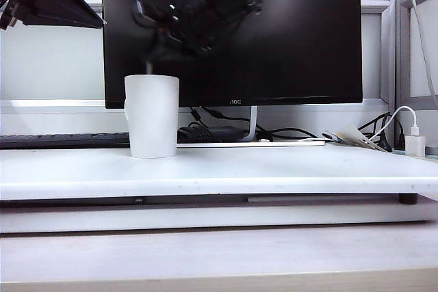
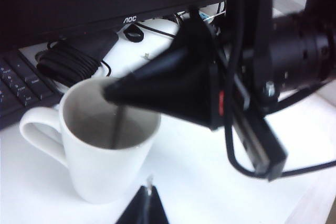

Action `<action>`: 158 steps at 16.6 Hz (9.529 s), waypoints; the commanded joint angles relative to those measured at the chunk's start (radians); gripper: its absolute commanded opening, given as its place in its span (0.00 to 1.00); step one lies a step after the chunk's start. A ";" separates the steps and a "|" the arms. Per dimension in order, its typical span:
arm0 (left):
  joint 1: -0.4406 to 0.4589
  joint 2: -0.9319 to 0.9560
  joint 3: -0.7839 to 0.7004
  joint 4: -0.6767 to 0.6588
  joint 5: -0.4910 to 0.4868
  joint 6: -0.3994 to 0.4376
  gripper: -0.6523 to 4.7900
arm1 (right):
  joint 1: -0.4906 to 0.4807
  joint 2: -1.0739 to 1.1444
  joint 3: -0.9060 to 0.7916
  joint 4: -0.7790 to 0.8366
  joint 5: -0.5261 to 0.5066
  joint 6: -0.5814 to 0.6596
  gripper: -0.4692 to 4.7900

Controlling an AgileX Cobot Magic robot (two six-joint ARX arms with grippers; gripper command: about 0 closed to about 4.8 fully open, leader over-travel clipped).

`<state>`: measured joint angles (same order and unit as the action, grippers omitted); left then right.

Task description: Pick up a spoon and stir the liquid in the cup.

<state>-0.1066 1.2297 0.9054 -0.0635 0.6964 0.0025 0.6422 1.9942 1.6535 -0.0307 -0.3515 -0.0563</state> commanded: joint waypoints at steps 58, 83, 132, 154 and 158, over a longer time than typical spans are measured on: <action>0.000 -0.002 0.005 0.009 0.007 -0.002 0.11 | -0.045 -0.017 0.004 0.104 0.052 -0.001 0.08; 0.001 -0.002 0.005 0.007 0.006 -0.002 0.11 | -0.005 -0.035 0.004 0.072 0.048 -0.068 0.08; 0.000 -0.002 0.004 0.009 0.004 -0.002 0.11 | -0.013 -0.038 0.004 0.111 0.057 -0.128 0.08; 0.000 -0.002 0.005 0.013 0.003 -0.002 0.11 | -0.028 -0.055 0.004 -0.037 0.131 -0.138 0.08; 0.000 -0.002 0.005 0.013 0.003 -0.002 0.11 | -0.023 -0.055 0.004 -0.017 0.129 -0.127 0.51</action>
<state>-0.1066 1.2304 0.9054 -0.0639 0.6964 0.0029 0.6193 1.9465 1.6527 -0.0612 -0.2245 -0.1886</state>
